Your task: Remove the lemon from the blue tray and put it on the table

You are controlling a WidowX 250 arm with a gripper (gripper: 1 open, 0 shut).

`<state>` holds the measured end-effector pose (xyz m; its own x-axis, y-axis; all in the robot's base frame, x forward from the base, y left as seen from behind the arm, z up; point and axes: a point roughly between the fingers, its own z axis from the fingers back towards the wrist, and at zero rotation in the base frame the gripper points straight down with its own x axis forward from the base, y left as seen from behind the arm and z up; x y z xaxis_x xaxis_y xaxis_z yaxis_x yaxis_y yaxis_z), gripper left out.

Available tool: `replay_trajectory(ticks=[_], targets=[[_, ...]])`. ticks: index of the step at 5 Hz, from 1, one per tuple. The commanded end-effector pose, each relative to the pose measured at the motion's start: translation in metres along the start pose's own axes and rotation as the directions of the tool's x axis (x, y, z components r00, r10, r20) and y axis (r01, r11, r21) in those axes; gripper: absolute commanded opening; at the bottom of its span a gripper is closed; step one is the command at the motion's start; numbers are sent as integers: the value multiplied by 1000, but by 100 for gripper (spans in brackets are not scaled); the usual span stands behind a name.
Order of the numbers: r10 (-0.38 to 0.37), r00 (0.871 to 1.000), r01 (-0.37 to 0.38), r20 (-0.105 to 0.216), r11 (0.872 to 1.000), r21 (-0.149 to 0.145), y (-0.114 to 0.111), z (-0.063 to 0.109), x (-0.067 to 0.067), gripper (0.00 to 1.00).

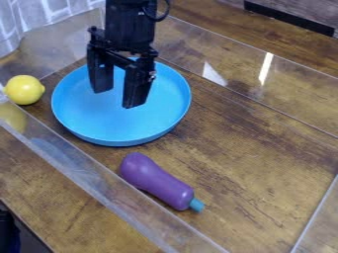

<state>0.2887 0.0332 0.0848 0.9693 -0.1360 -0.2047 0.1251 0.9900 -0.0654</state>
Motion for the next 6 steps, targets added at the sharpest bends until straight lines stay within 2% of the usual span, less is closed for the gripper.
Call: replay_trajectory(ticks=[1,2,4,6], targets=[[2,998,-3,68,1000,13,-12,26,11,100],[10,997,-10,71,1000,10,-19,31,15,100],[-53,997,53,58,999,15,-10,23,11,100],[-83,995,82,50,997,14,19,5,3,100]])
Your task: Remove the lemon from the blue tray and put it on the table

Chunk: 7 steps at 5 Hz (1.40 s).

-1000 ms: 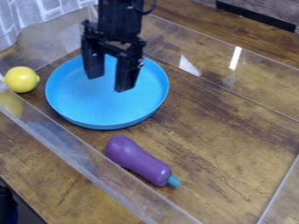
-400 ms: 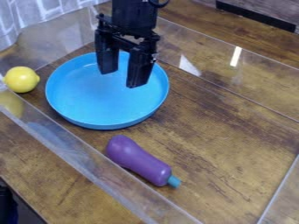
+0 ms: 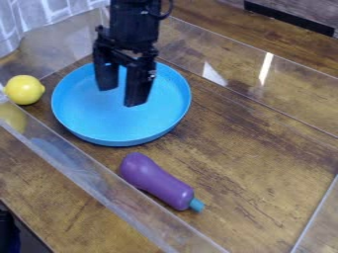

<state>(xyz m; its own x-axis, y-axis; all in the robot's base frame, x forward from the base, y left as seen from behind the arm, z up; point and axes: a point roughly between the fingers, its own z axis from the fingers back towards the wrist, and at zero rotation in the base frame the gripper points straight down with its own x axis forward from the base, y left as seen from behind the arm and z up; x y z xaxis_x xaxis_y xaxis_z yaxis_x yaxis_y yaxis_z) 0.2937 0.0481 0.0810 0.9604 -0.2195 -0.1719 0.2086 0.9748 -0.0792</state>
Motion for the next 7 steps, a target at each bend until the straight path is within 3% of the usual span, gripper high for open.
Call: replay_trajectory(ticks=[1,4,6,7], targets=[[-22,999,22,23,1000,14,5,14,5,100],[4,999,-5,36,1000,19,33,1,9,100],[21,999,-22,48,999,34,53,20,-2,100],[61,996,-64,57,997,39,58,29,3,100]])
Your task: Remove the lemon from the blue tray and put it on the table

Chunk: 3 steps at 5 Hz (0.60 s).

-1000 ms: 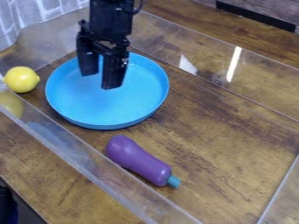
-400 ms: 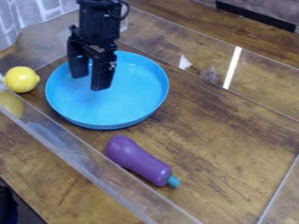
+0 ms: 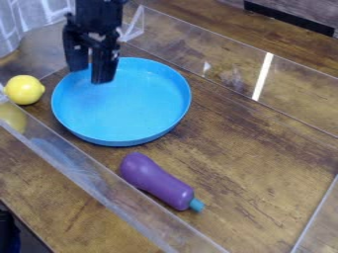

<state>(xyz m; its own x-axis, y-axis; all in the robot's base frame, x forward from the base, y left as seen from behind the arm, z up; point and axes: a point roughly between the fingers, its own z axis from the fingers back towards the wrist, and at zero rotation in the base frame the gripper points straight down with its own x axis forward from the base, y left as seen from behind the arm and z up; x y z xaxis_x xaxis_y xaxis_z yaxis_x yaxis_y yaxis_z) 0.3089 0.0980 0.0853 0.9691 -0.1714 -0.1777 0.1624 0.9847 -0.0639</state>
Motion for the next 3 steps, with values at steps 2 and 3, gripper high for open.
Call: replay_trajectory(ticks=[2,3], targets=[[57,995,-61,76,997,48,35,38,4,100],[-24,997,19,74,998,66,45,39,-3,100]])
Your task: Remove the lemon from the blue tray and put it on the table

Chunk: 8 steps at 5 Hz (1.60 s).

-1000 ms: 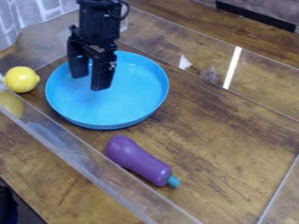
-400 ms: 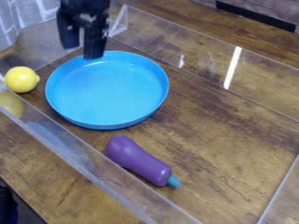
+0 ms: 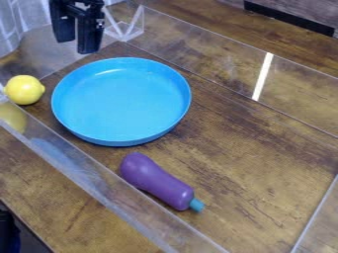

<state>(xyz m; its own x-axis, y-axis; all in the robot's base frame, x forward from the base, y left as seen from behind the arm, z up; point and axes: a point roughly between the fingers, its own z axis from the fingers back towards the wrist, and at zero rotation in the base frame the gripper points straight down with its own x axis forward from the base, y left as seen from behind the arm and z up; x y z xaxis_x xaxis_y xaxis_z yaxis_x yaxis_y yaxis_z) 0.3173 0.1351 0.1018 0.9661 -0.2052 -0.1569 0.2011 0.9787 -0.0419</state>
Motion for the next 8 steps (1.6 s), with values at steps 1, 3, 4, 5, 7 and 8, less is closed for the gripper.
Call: replay_trajectory(ticks=[1,3,4,5,7,8], targets=[[-84,995,80,53,995,60,9,21,3,100],[-182,982,176,56,980,97,20,13,15,100],[-286,957,278,51,952,126,28,12,22,100],[-391,919,381,40,912,151,38,9,28,100],[-562,827,552,6,814,184,50,0,42,100],[-627,779,617,-12,763,194,52,-3,49,100]])
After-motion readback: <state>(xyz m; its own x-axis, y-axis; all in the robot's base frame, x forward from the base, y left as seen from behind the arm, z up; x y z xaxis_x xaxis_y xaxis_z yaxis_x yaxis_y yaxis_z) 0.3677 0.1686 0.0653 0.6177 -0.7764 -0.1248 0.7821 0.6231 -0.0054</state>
